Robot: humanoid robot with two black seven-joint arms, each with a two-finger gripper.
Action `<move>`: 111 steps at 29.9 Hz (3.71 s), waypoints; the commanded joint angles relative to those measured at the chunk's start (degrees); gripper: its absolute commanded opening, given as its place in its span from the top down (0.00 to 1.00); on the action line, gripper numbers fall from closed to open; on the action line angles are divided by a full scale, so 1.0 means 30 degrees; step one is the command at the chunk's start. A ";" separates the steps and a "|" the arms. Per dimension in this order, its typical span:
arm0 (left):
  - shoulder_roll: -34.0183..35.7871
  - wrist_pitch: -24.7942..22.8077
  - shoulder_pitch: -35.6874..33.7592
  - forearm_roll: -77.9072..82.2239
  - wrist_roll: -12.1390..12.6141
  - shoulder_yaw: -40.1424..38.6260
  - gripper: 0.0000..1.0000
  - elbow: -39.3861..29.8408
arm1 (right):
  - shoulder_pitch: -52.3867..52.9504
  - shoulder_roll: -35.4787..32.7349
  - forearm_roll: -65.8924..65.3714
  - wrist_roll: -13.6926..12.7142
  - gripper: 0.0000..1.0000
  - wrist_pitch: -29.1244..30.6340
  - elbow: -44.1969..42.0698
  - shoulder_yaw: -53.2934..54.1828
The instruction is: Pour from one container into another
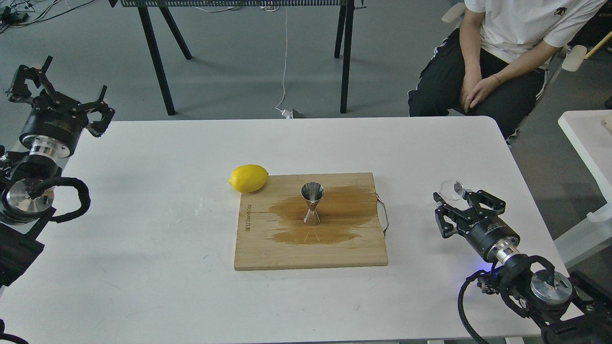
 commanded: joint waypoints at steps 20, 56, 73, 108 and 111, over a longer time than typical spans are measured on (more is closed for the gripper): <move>-0.0090 0.0234 -0.0316 0.0028 0.0088 0.0088 0.00 -0.0116 | 0.0409 0.2651 0.0972 -0.1021 0.78 -0.1035 -0.3627 0.1583; -0.0061 0.0117 -0.0316 -0.0001 0.0058 0.0088 0.00 -0.0116 | 0.0176 0.2680 0.1001 -0.0933 0.45 -0.2972 -0.2280 0.2405; -0.0061 0.0088 -0.0316 -0.0001 0.0029 0.0088 0.00 -0.0145 | -0.0759 0.2563 0.1001 -0.0874 0.10 -0.2796 -0.0702 0.3399; 0.0027 -0.0030 -0.0286 -0.0001 0.0146 0.0029 0.00 -0.0087 | 0.8057 -0.0895 -0.6499 -0.0376 0.00 0.0132 0.0796 0.5217; -0.0002 0.0028 -0.0345 -0.0030 0.0205 0.0087 0.00 -0.0116 | 0.8086 -0.0574 -0.6499 -0.0318 0.00 0.0338 0.0359 0.5188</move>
